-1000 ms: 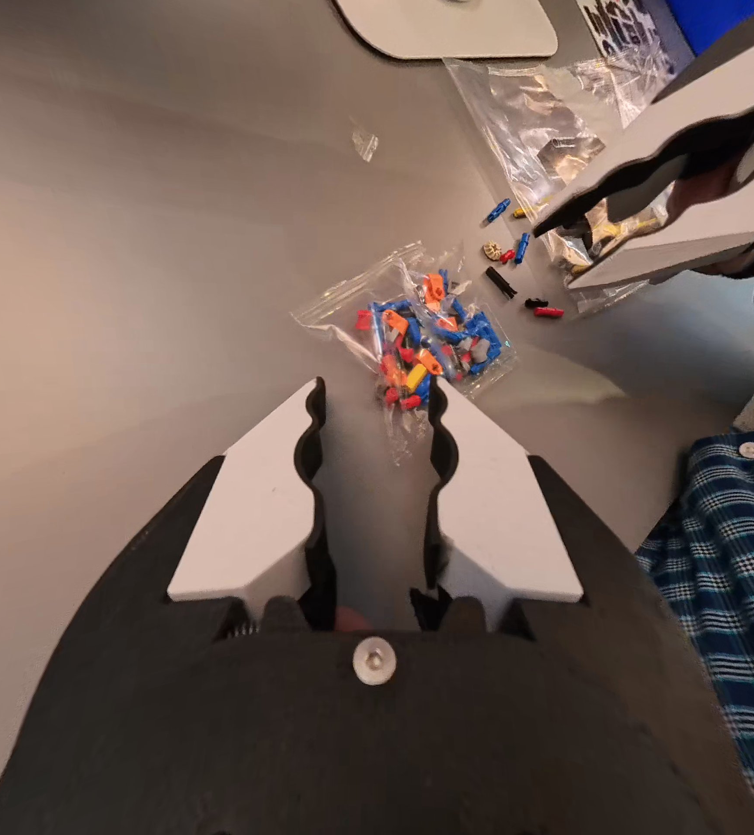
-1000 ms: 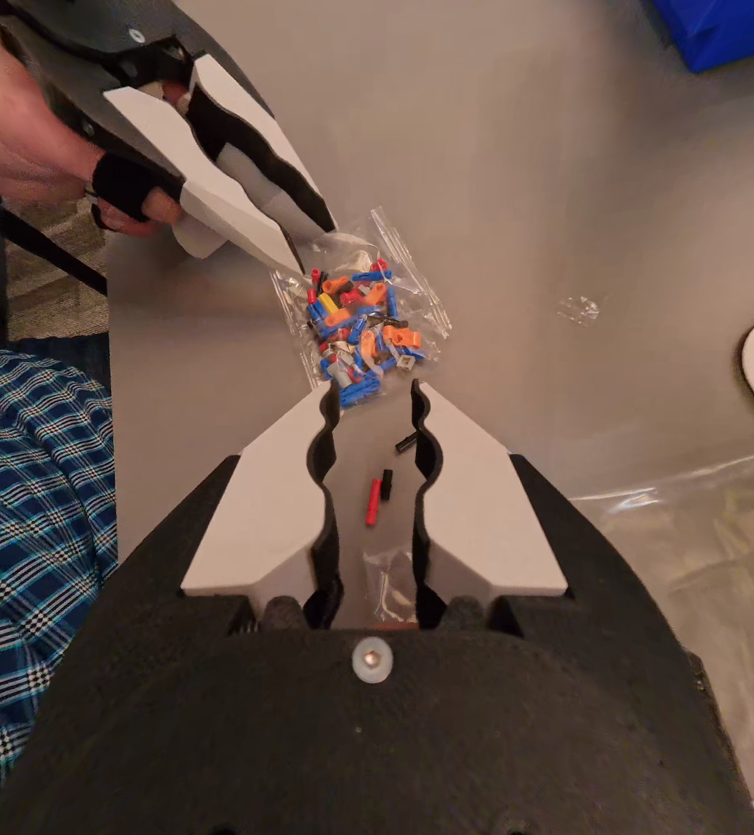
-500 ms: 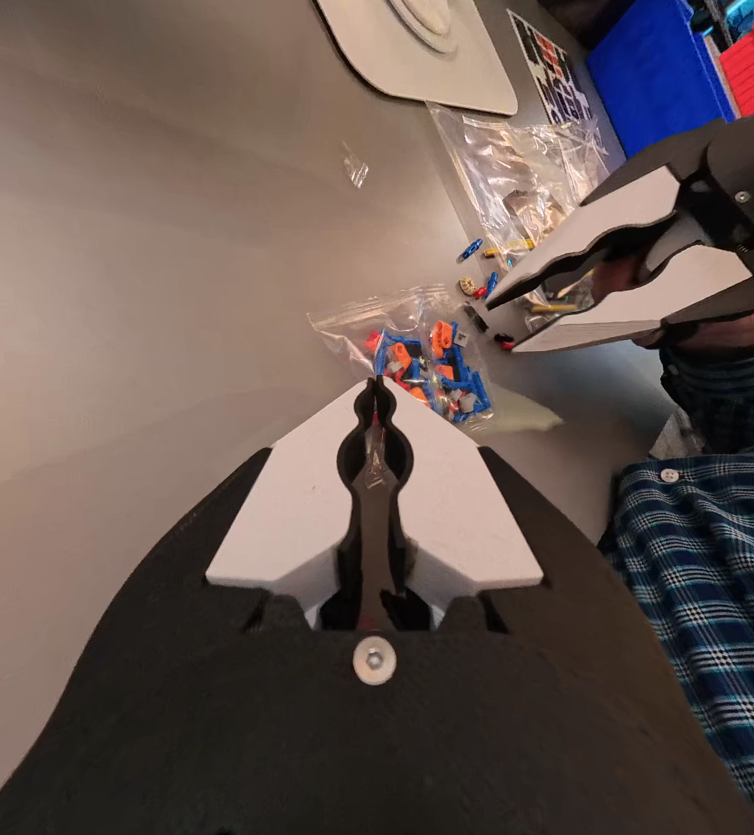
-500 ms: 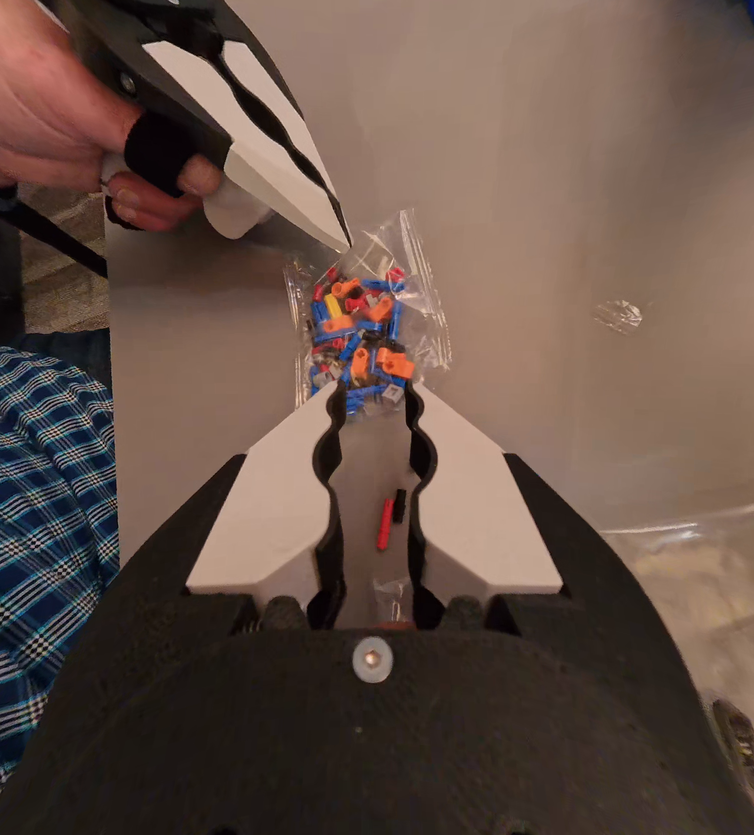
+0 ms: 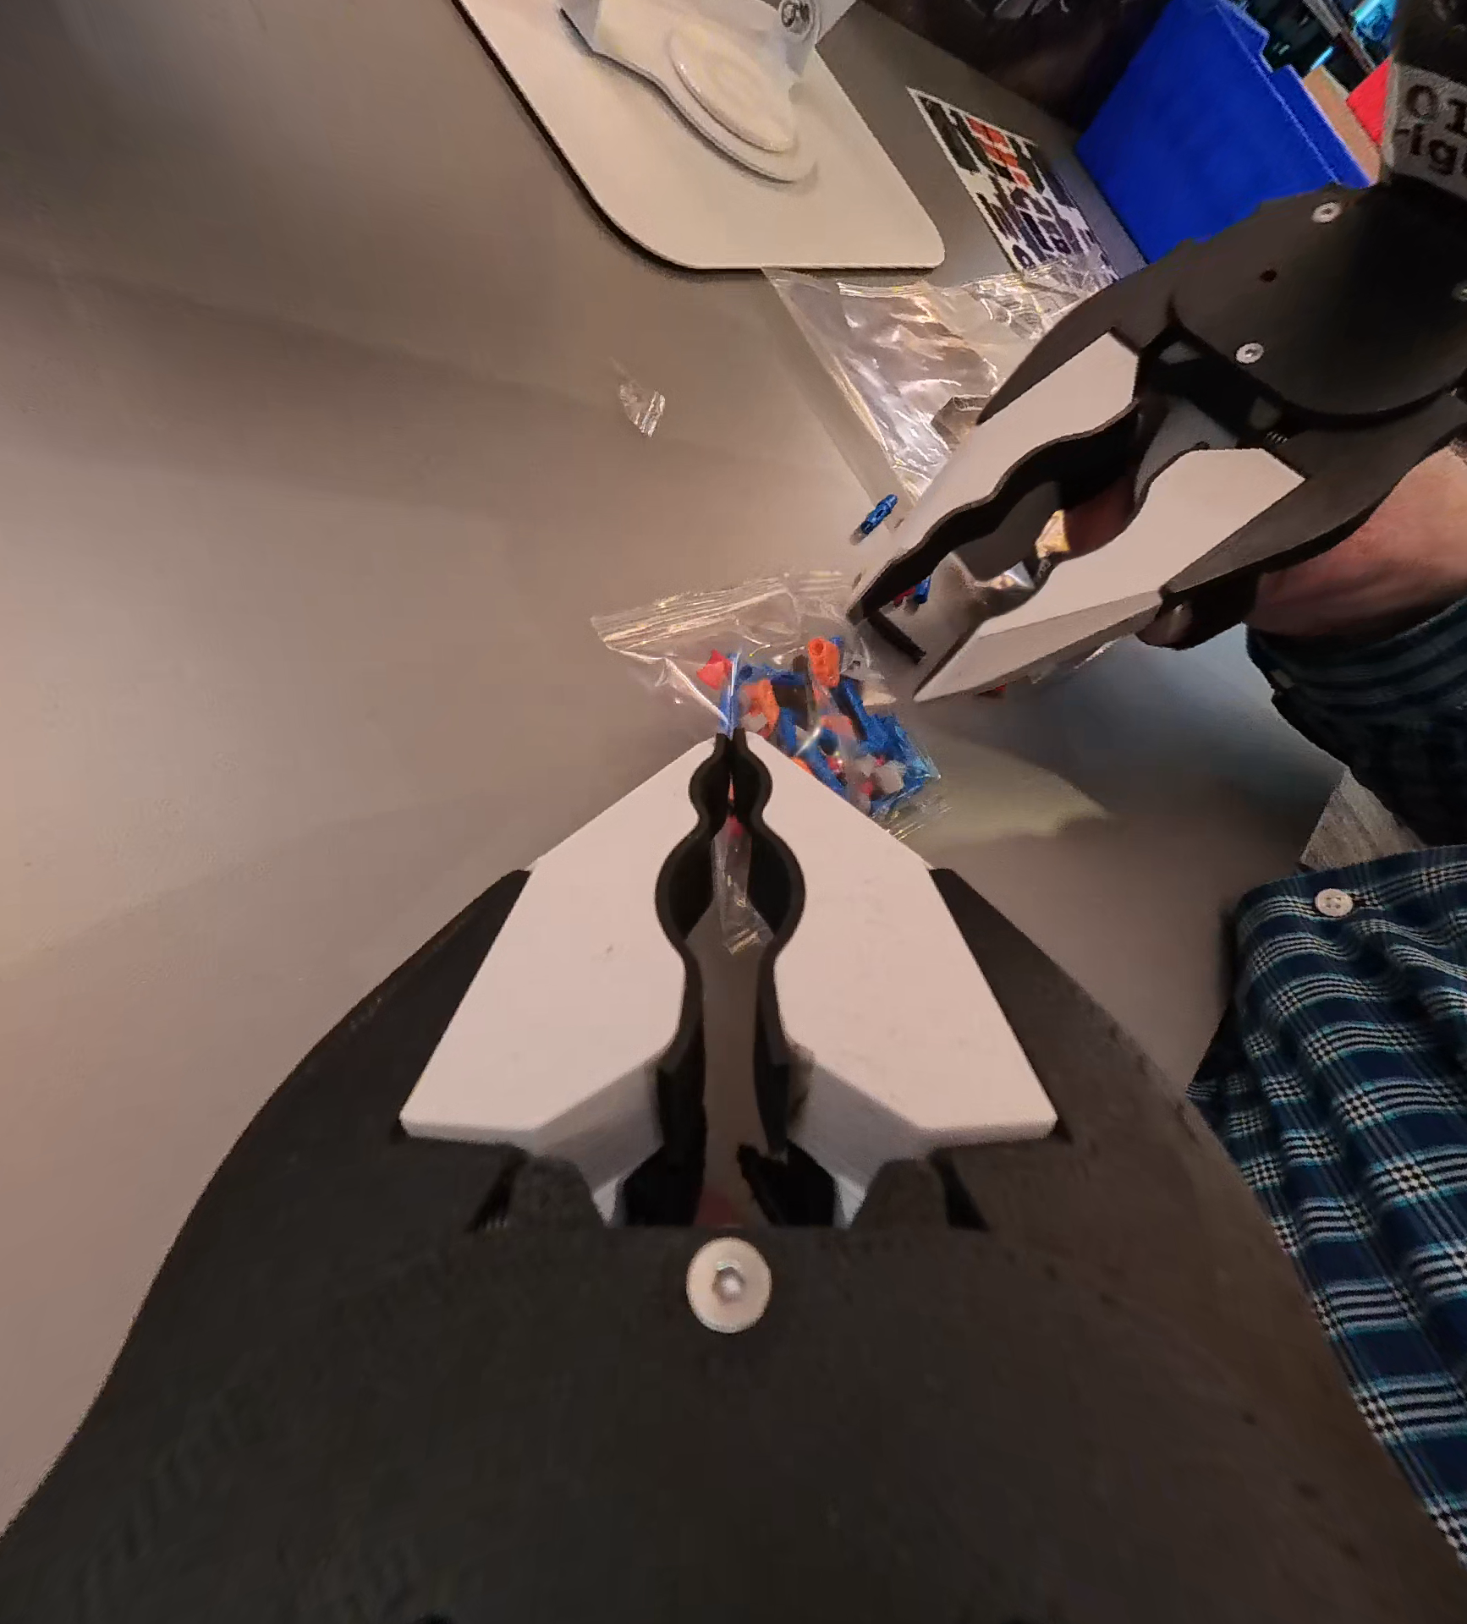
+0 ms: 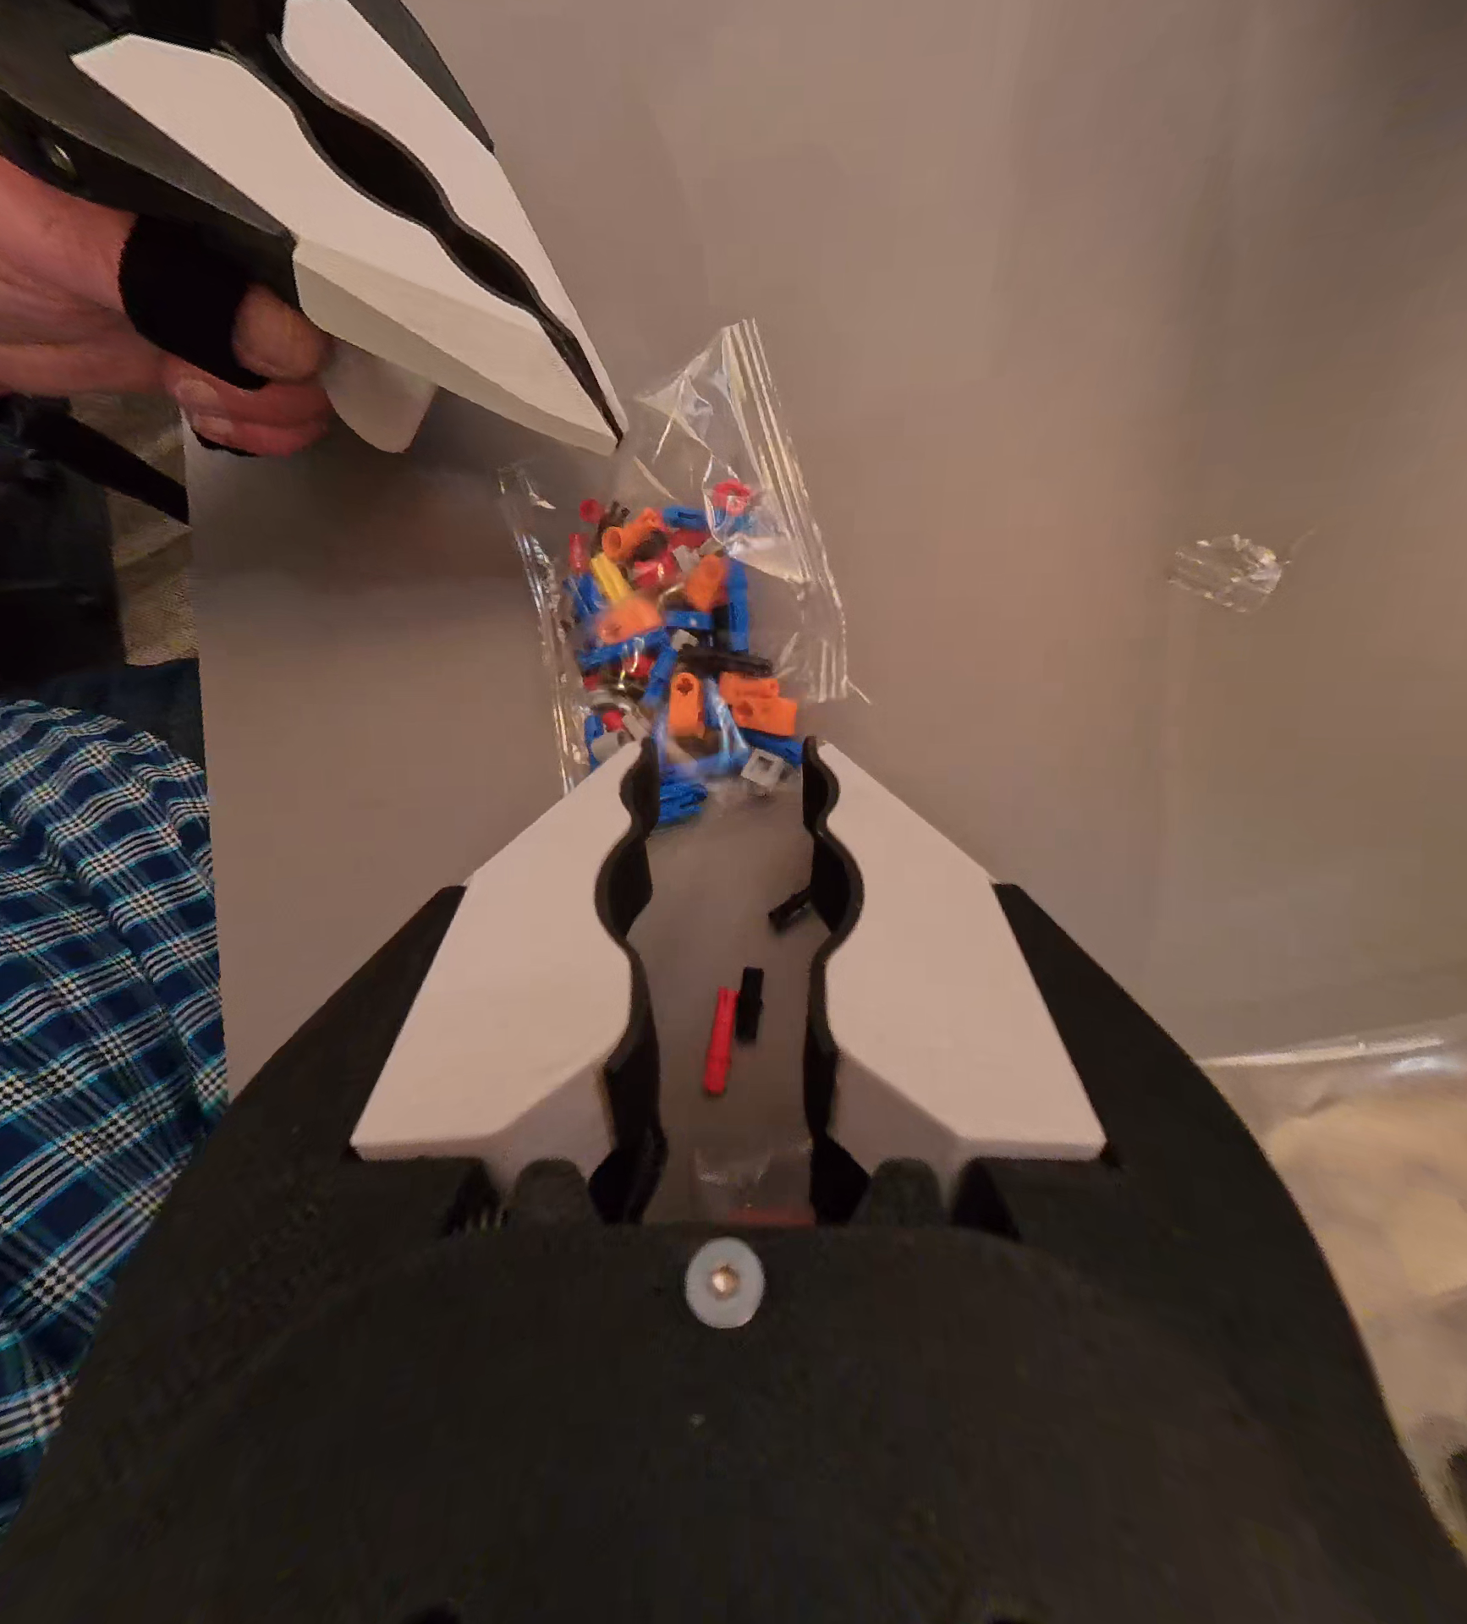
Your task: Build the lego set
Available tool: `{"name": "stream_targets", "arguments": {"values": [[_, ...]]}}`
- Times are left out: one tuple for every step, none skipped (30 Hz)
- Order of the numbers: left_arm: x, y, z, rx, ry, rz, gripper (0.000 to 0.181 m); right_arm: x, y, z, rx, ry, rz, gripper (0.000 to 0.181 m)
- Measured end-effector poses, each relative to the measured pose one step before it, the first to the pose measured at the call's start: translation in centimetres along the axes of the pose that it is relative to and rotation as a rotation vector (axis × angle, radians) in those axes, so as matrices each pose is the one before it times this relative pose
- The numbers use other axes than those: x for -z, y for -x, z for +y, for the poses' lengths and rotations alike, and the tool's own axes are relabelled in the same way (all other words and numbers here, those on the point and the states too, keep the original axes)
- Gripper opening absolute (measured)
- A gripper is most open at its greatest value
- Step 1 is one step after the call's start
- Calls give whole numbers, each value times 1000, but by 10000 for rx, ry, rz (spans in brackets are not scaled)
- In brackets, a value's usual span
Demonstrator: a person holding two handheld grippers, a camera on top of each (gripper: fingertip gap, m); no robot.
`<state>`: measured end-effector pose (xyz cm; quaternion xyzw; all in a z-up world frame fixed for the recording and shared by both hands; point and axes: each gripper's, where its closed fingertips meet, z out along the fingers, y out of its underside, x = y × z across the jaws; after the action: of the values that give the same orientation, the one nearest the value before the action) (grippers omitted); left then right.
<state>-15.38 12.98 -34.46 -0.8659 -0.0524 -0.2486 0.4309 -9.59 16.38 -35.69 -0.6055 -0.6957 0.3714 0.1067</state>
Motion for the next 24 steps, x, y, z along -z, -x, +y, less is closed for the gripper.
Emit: {"name": "stream_targets", "arguments": {"values": [[-10,21,18,13,-8,4,0,-90,143,-153,-19,-80,-142,30],[-10,-25,-5,-5,-16,33,0,-67,142,-66,-22,-27,-144,30],[-4,-54,-26,-22,-13,46,0,29,-103,-69,18,-24,33,30],[-18,-1,-33,-30,-16,7,0,171,-349,-239,48,-144,187,29],[-6,5,-30,-28,-10,15,0,123,-159,-93,-51,-25,-11,28],[-14,-18,-38,-24,-11,29,0,14,0,68,-105,122,-148,28],[-16,37,-64,-5,-25,-7,0,-1,70,-94,-14,0,-152,27],[-19,5,-42,8,-17,7,0,35,90,-226,27,-96,-137,22],[-7,-21,-22,-1,0,20,0,-6,73,-113,-39,-34,-144,16],[17,-27,-19,0,-12,10,0,-15,88,-53,-35,-11,-143,11],[59,-3,-56,7,-40,-13,0,-9,132,-15,-12,-18,-136,6],[63,-33,-68,12,-51,11,0,-9,168,-14,2,-31,-118,0],[57,-97,-15,3,-23,57,0,15,121,-24,20,-43,-31,0],[42,-60,-1,-6,-1,16,0,37,126,-54,89,-54,9,0],[42,-24,-5,-2,-5,4,0,57,196,-87,144,-55,22,0],[36,-55,-12,11,-13,29,0,69,145,-106,192,-61,89,0],[22,-32,-35,30,-26,20,0,75,157,-120,206,-51,111,0],[17,31,-38,58,-21,-6,0,105,404,-170,275,-95,-15,0],[28,62,-95,51,-59,-38,0,88,542,-242,276,-149,-89,0],[15,119,-119,44,-55,-70,0,38,385,-205,211,-131,26,0],[-5,186,-104,15,-35,-128,0,8,327,-94,198,-34,75,0],[-14,154,-136,-53,-38,-134,0,27,257,-139,223,-40,117,0],[-47,145,-116,-71,-9,-165,0,54,30,-139,130,-46,205,0],[-61,227,-25,-62,65,-253,6,58,-143,-130,2,-55,249,0]]}}
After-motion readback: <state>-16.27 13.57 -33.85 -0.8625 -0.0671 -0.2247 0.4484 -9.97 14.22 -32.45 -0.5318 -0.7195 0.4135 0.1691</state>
